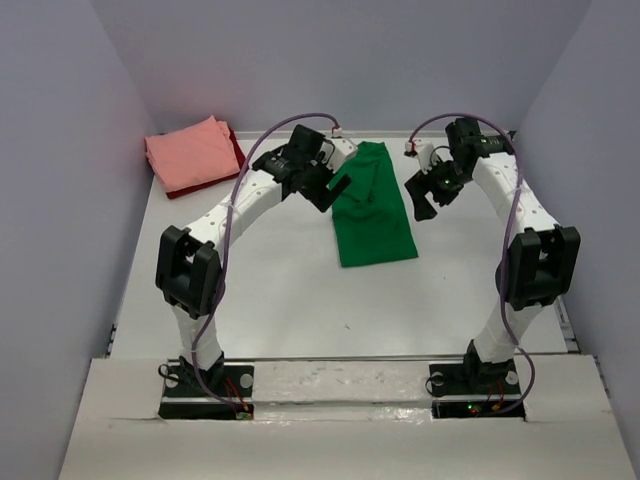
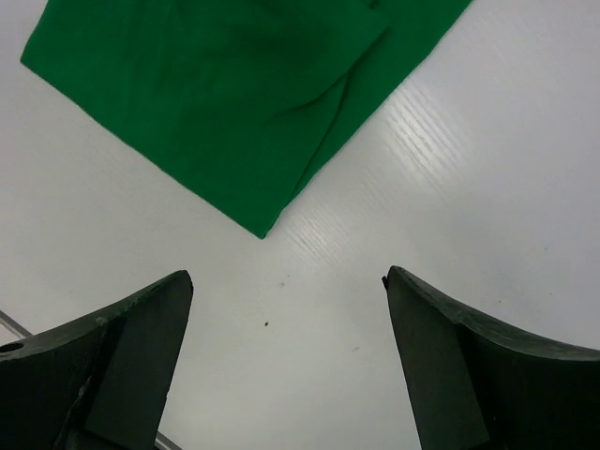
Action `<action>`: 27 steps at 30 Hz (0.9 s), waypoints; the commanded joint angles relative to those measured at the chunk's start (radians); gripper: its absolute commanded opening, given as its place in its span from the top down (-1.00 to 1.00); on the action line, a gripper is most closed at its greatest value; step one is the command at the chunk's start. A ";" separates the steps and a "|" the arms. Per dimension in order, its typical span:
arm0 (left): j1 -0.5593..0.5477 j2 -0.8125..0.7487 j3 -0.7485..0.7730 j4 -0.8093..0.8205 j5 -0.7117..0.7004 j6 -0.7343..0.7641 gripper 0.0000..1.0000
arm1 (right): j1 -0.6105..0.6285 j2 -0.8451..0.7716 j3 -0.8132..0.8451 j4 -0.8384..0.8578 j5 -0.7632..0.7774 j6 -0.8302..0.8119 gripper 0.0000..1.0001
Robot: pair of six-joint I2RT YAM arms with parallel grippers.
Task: Fold and stack the t-shirts
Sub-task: Grab one side of the 2/3 rectangular tshirt with both arms
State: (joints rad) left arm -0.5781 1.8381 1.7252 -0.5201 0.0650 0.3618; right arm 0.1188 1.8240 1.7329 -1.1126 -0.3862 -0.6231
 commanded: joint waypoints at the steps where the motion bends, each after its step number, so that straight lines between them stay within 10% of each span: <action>1: 0.007 -0.020 -0.052 -0.078 0.218 0.038 -0.98 | 0.002 -0.060 -0.090 -0.001 -0.008 -0.072 -0.79; 27: -0.008 0.036 -0.328 -0.061 0.490 0.049 -0.96 | -0.016 0.084 -0.274 0.137 -0.145 0.201 -0.79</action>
State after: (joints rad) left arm -0.5762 1.8763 1.4082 -0.6086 0.5137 0.4110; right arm 0.1181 1.9060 1.4796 -1.0328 -0.5350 -0.4686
